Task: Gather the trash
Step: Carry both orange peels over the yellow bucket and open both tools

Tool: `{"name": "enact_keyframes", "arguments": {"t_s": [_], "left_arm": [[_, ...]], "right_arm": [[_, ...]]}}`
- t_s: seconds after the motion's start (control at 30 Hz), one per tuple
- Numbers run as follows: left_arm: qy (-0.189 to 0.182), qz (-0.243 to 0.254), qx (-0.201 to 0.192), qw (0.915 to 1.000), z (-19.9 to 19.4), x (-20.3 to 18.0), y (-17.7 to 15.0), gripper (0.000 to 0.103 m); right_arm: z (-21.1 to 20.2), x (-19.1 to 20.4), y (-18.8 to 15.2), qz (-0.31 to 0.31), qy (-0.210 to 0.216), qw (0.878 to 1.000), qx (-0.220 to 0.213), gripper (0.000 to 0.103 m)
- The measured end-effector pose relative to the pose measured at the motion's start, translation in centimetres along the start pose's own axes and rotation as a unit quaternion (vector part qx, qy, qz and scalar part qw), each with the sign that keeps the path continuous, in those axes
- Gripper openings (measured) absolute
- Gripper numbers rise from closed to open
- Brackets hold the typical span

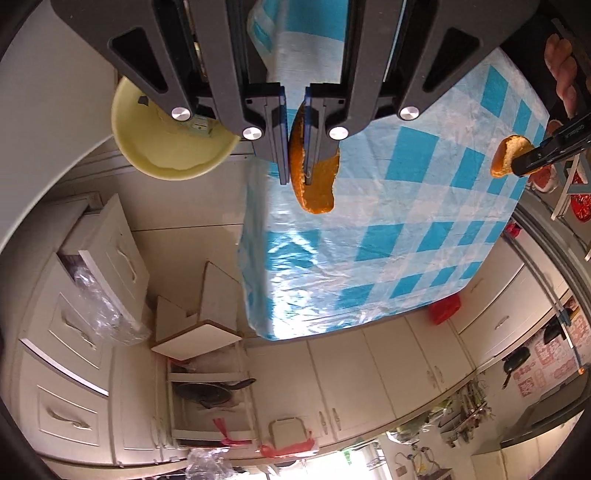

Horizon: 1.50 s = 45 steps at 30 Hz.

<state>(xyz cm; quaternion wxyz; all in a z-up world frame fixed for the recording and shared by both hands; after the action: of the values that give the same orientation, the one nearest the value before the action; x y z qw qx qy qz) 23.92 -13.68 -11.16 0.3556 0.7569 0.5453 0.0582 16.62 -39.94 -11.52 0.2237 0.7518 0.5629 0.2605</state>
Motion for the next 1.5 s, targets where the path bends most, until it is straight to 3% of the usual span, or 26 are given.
{"name": "enact_keyframes", "arguments": {"t_s": [0.2, 0.23, 0.27, 0.33, 0.4, 0.63, 0.83, 0.97, 1.07, 1.2, 1.37, 1.5], "left_arm": [[-0.027, 0.029, 0.01, 0.9992, 1.7, -4.9, 0.5, 0.005], [-0.03, 0.033, 0.013, 0.9989, 2.0, -5.7, 0.5, 0.005], [-0.034, 0.038, 0.015, 0.9986, 2.3, -6.5, 0.6, 0.005], [-0.04, 0.049, 0.019, 0.9978, 3.1, -8.4, 0.8, 0.005], [-0.045, 0.062, 0.022, 0.9968, 3.9, -10.2, 1.1, 0.005], [-0.065, 0.108, 0.051, 0.9907, 8.7, -17.7, 0.9, 0.005], [-0.061, 0.132, 0.096, 0.9847, 15.1, -23.4, -0.2, 0.007], [-0.055, 0.141, 0.112, 0.9821, 17.1, -25.3, -0.5, 0.037], [-0.046, 0.151, 0.092, 0.9832, 16.1, -25.3, -0.2, 0.052], [-0.028, 0.147, 0.077, 0.9857, 13.9, -23.5, 0.5, 0.059], [0.018, 0.137, 0.034, 0.9898, 8.8, -18.4, 0.7, 0.075], [0.065, 0.111, 0.011, 0.9917, 4.4, -12.6, 0.6, 0.079]], "right_arm": [[2.1, -6.5, -0.9, 0.043, -0.083, 0.995, 0.043, 0.008], [2.7, -7.5, -0.9, 0.051, -0.097, 0.993, 0.054, 0.011], [3.3, -8.2, -1.0, 0.063, -0.106, 0.99, 0.063, 0.03], [4.0, -9.5, -0.6, 0.084, -0.107, 0.988, 0.072, 0.05], [3.5, -10.3, 0.3, 0.095, -0.101, 0.988, 0.062, 0.05], [-2.5, -10.1, 3.8, 0.128, -0.052, 0.988, -0.066, 0.068], [-8.0, -11.3, 6.1, 0.153, -0.057, 0.969, -0.187, 0.074], [-8.1, -12.4, 6.4, 0.173, -0.055, 0.965, -0.191, 0.076], [-7.7, -12.6, 6.6, 0.188, -0.053, 0.963, -0.186, 0.08], [-7.2, -11.6, 6.6, 0.181, -0.059, 0.965, -0.181, 0.086], [-5.4, -8.8, 6.3, 0.149, -0.067, 0.975, -0.151, 0.09], [-4.3, -5.2, 5.4, 0.107, -0.071, 0.984, -0.126, 0.091]]}}
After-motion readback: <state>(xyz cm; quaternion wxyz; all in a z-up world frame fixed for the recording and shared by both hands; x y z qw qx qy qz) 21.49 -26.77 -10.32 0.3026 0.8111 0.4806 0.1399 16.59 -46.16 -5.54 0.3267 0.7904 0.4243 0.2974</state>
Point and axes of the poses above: each gripper's, at about its wrist camera, not at the fingertips, and z roughly the way its jaws point, x to its left, y to its top, the point moved 4 cm from there along z, roughly the way its jaws point, and after that the axes turned 3 degrees about -y, right-handed, at the moved point
